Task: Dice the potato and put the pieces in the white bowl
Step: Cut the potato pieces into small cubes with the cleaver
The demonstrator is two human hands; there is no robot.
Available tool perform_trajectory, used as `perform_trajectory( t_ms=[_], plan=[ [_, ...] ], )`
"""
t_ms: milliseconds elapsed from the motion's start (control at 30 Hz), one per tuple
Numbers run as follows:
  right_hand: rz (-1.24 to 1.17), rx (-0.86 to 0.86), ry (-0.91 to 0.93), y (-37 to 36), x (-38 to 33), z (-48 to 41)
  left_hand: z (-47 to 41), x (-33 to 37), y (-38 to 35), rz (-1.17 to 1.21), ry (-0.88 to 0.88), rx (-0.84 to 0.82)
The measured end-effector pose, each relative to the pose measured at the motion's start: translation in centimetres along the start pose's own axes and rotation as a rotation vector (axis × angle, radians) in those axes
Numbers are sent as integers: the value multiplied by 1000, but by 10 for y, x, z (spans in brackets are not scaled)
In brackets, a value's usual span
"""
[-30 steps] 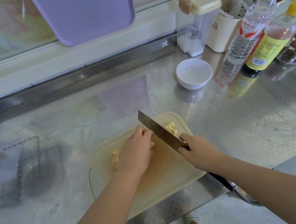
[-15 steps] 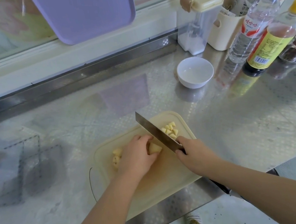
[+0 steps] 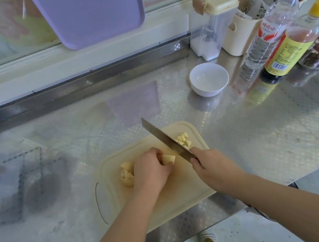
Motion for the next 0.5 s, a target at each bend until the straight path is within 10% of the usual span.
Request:
perform_trajectory(
  t_ms=[500],
  plan=[
    [128, -39, 7, -10, -2, 7, 4, 0, 0, 104, 58, 89]
  ],
)
Point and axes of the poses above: each hand's wrist, its own z-axis away from the middle knuckle, its own y-axis out of the back of the hand, x = y × z, the point moved 2 cm from there along -z, towards the middle knuckle, and after that the axes turned 1 degree about z, right-handed, at the moved point
